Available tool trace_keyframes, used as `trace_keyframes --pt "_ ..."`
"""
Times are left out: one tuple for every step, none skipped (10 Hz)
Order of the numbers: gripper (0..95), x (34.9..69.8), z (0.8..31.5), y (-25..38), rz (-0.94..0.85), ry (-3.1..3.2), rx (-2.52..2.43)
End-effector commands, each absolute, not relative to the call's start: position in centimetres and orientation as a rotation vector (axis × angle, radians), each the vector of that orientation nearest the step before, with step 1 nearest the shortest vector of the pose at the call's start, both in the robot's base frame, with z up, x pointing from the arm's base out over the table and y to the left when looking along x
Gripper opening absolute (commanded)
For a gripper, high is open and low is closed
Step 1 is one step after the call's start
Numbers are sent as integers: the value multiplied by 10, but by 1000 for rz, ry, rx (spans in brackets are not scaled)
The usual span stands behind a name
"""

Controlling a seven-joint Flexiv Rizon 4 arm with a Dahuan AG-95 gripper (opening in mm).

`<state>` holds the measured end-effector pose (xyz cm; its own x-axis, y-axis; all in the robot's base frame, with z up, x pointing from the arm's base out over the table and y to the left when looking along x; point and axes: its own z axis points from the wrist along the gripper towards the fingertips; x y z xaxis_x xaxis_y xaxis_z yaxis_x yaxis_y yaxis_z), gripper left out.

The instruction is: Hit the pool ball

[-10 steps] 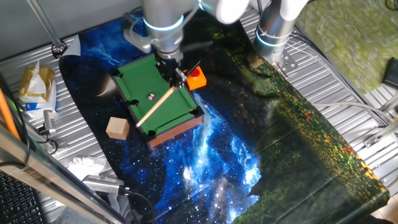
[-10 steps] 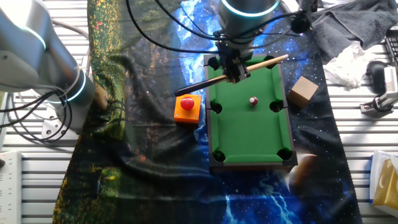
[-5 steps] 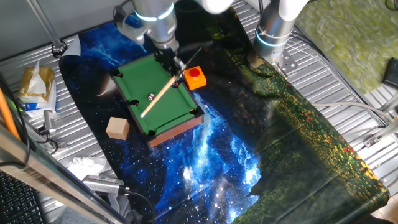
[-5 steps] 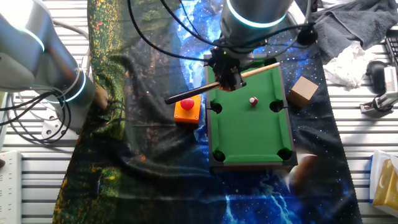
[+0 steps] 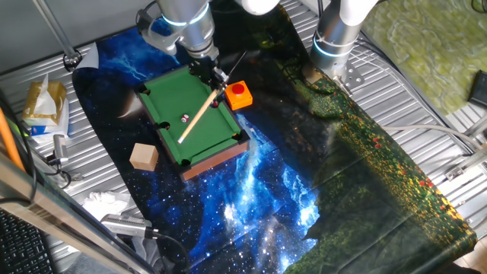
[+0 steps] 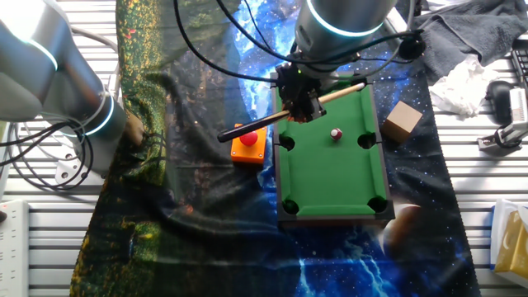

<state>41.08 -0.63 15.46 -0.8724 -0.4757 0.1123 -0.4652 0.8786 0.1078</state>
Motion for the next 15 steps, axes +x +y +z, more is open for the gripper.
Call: trace_keyframes --pt "0 409 156 -6 -120 -2924 740" --pt "0 409 156 -6 -129 -2926 737" --pt "0 409 156 -6 -127 -2922 736" --pt "0 409 156 -6 -119 -2916 738" --pt "0 409 156 -6 -120 -2913 748" --pt "0 409 156 -6 -122 -2909 768" --pt "0 409 156 -6 -122 -2908 768" --pt "0 409 156 -6 -116 -2908 759" --pt "0 409 156 -6 -104 -2910 738" --pt "0 409 156 -6 -79 -2915 701" --pt "0 409 156 -6 -71 -2921 671" --pt "0 409 156 -6 -65 -2930 633" --pt "0 409 156 -6 -61 -2939 595" --pt "0 409 156 -6 -51 -2949 552" --pt "0 409 156 -6 -48 -2952 533"
